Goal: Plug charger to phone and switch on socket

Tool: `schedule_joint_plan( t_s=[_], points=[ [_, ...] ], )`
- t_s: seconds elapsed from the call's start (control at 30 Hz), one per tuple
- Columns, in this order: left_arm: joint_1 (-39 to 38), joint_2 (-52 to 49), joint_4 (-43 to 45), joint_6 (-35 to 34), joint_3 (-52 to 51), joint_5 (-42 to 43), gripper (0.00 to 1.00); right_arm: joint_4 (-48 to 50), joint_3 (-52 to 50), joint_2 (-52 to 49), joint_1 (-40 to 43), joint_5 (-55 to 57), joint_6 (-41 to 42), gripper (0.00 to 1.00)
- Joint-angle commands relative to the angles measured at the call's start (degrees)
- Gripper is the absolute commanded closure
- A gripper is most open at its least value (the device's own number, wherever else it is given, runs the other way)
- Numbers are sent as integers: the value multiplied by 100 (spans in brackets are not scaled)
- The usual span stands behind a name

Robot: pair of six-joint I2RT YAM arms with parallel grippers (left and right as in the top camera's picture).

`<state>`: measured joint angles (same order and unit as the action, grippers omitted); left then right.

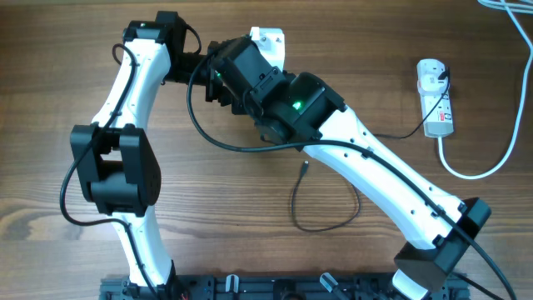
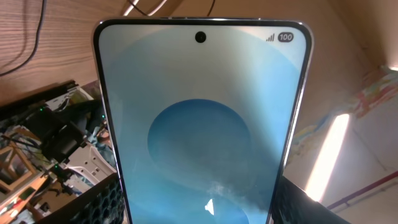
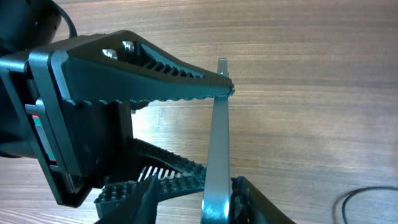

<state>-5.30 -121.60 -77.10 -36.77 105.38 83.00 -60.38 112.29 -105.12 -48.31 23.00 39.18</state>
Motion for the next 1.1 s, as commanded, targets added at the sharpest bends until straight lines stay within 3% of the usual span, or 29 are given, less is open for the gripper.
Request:
schedule_joint_plan(
  t_s=[0.0, 0.33, 0.43, 0.5, 0.57, 0.63, 0.73, 0.87, 0.97, 1.0, 1.07],
  points=[
    [-7, 151, 131, 31, 114, 308, 31, 81, 122, -105, 17, 138, -31, 64],
    [-7, 151, 162, 28, 114, 313, 31, 118, 122, -107, 17, 138, -57, 79],
    [-7, 151, 162, 28, 114, 313, 31, 114, 122, -107, 17, 138, -155, 85],
    [-7, 151, 162, 28, 114, 313, 29, 107, 122, -107, 17, 138, -153, 95],
    [-7, 151, 162, 28, 114, 313, 28, 109, 122, -105, 17, 133, -114, 95],
    [-7, 151, 168, 31, 114, 310, 23, 103, 122, -90, 17, 131, 50, 95],
    [-7, 151, 435, 31, 114, 308, 4, 129, 125, -24, 17, 144, 492, 95],
    [-7, 151, 708, 28, 114, 284, 0, 162, 125, 245, 28, 822, 2039, 96],
    [-7, 151, 706, 26, 114, 289, 0, -35, 125, 492, 28, 1325, 4037, 96],
    [-7, 151, 704, 24, 114, 293, 0, -203, 125, 540, 28, 1322, 5071, 96],
    [-7, 151, 702, 17, 114, 531, 8, -396, 122, 538, 28, 1276, 6231, 96]
  ],
)
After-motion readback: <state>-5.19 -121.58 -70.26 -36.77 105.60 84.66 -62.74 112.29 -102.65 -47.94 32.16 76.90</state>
